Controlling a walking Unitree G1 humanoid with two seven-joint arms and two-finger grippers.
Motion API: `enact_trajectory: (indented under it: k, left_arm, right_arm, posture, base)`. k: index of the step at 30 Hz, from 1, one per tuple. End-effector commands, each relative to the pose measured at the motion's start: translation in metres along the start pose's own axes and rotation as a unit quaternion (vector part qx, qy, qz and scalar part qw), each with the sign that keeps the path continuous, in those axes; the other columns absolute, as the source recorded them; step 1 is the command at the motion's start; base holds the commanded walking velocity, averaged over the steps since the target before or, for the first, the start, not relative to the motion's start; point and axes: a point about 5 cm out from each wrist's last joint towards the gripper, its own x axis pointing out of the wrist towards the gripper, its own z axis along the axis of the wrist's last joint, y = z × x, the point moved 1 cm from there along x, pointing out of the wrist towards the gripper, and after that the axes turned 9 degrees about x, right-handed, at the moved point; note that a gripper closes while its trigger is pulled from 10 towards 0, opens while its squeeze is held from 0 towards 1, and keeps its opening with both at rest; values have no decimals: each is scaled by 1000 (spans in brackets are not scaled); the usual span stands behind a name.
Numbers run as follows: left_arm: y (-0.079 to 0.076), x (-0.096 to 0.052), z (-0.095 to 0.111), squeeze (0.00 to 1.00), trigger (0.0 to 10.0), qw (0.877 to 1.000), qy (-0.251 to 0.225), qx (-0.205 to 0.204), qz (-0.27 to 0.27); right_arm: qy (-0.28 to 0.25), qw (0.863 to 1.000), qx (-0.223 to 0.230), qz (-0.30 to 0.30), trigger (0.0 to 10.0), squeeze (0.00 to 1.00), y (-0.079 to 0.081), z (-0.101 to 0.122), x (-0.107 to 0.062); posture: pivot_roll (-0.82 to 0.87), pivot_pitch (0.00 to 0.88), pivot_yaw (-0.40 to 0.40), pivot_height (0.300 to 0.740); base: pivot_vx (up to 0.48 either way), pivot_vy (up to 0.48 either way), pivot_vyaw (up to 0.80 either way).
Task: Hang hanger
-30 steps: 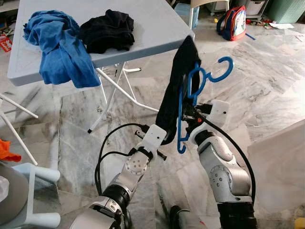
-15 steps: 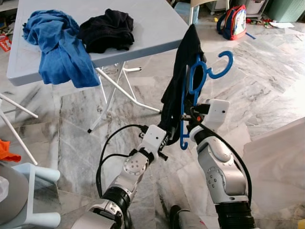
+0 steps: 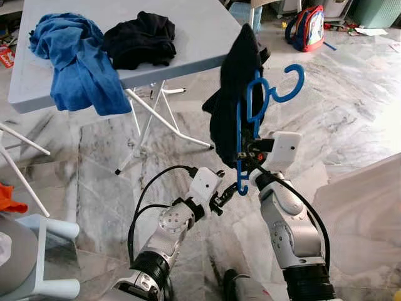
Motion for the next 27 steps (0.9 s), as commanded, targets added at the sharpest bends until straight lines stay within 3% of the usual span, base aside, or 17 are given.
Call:
enact_trajectory:
  k: [1,6,9,12,18,23,27]
  left_arm:
    - [-20,4,5,1000,10000,998,-17,2,-65]
    - [-23,3,12,1000,10000,995,-33,34,-87]
    - [-18,1,21,1000,10000,993,-52,55,-87]
    - [-3,-5,35,1000,10000,991,-77,79,-78]
    - [14,-17,45,1000,10000,990,-87,89,-70]
    - [23,-32,38,1000,10000,992,-66,95,-58]
    - [19,-41,23,1000,10000,994,-37,84,-54]
  right_arm:
    - [-30,999,-7,20,10000,0,9,9,3]
    - [-39,999,-18,29,10000,0,10,10,3]
    - [-42,997,-49,37,10000,0,9,9,3]
    - [-24,996,-62,51,10000,0,3,2,-2]
    - [-10,997,-65,49,10000,0,-9,-5,-9]
    - [-2,997,-66,42,10000,0,-18,-10,-12]
    - [2,997,-63,37,10000,0,-23,-11,-10]
  posture:
    - [-153,232,14,740]
    - [-150,232,18,740]
    - [-150,232,19,740]
    - [-148,234,25,740]
    - [-135,239,31,740]
    - [-130,241,35,740]
    - [-129,241,32,740]
  base:
    - [0,0,0]
    - [0,0,0]
    - [0,0,0]
    - [0,0,0]
    - [0,0,0]
    - [0,0,0]
    - [0,0,0]
